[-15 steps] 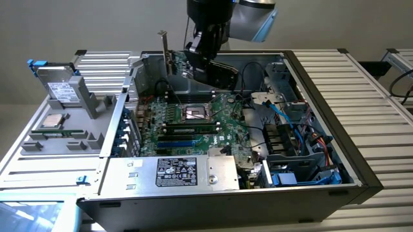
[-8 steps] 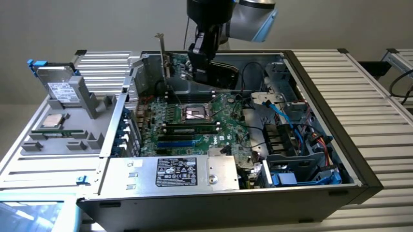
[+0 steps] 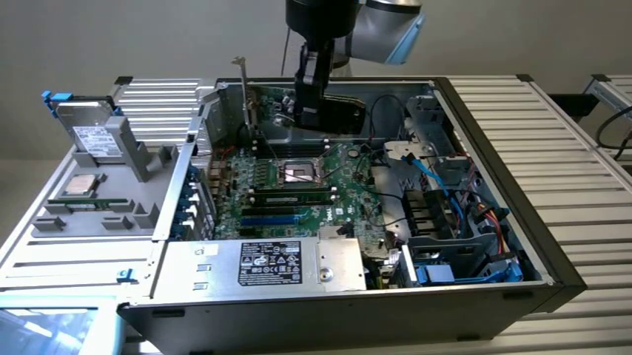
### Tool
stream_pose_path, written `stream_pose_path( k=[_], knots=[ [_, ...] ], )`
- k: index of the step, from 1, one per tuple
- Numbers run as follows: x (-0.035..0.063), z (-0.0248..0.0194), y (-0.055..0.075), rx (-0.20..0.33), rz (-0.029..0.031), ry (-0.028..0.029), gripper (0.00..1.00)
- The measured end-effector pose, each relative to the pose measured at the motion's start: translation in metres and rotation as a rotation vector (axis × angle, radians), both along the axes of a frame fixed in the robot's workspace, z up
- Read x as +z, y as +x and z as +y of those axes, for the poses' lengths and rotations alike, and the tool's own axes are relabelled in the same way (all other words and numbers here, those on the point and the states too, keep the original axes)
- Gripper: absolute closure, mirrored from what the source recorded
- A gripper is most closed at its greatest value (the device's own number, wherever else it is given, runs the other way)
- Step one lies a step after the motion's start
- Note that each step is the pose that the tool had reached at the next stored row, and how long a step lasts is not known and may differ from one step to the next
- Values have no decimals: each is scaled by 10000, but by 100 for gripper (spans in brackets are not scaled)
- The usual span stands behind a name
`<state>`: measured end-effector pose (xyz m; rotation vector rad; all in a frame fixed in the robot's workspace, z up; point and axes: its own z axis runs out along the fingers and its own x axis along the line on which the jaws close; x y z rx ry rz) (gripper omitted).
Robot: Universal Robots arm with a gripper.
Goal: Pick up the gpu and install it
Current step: 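Insert the gpu into the slot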
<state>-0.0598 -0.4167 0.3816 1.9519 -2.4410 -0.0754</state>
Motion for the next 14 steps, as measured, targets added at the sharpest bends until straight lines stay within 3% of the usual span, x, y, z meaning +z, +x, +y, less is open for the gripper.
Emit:
stream_pose_path(
  k=[8, 10, 14],
  knots=[
    [-9, 0, -1, 1355, 10, -171, 71],
    [-10, 0, -1, 1621, 15, -279, 71],
    [-11, 0, -1, 1922, 20, -570, 71]
  ],
)
